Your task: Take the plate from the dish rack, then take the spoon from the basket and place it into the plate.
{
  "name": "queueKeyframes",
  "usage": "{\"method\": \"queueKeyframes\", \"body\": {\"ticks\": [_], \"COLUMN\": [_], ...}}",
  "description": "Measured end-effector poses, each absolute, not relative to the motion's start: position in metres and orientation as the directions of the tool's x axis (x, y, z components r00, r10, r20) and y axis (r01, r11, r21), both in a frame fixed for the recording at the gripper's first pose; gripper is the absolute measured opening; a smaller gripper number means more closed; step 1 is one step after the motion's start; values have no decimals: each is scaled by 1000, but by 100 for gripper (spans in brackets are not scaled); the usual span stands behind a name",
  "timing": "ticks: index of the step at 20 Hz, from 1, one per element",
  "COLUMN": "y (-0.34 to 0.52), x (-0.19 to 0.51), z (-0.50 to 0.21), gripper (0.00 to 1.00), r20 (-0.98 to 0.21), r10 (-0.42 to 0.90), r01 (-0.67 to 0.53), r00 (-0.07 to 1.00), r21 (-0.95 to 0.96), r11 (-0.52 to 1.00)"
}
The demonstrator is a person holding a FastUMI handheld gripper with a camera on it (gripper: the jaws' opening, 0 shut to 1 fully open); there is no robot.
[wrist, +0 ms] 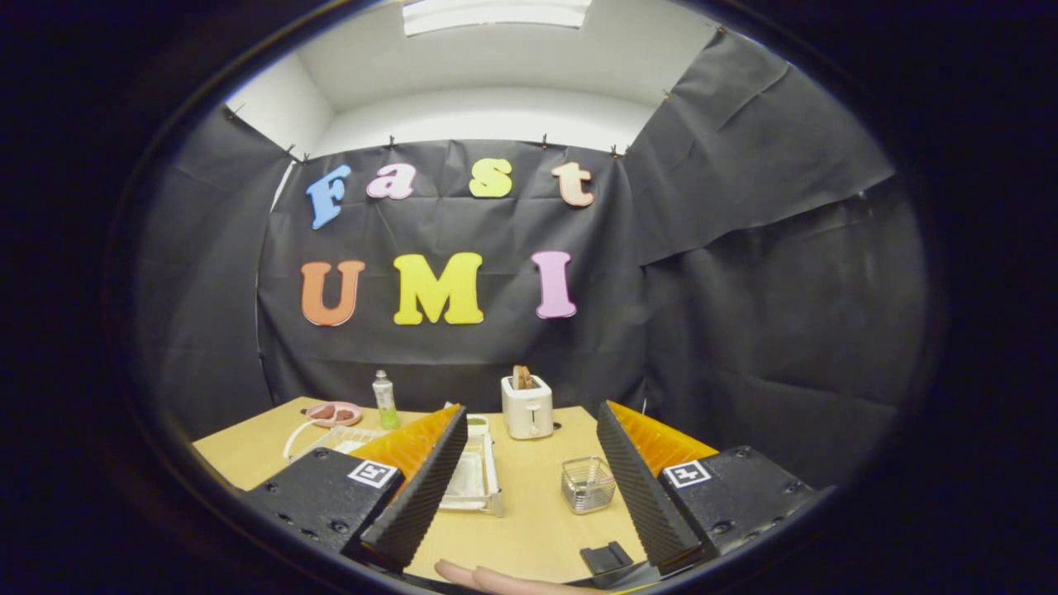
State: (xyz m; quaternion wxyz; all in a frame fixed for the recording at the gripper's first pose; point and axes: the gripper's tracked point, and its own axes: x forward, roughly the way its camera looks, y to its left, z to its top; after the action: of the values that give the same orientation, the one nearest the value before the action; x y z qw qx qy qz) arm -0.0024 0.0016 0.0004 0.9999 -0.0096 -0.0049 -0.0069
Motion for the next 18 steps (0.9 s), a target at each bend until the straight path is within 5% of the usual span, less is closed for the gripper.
{"method": "queueKeyframes", "body": {"ticks": [9,18], "y": [29,58], "x": [-5,84], "z": [14,10], "gripper": [100,100], "r20": [75,-55], "r10": [44,18], "r01": [-37,-20], "r00": [996,998], "r21": [-86,-30], "r11": [996,999]}}
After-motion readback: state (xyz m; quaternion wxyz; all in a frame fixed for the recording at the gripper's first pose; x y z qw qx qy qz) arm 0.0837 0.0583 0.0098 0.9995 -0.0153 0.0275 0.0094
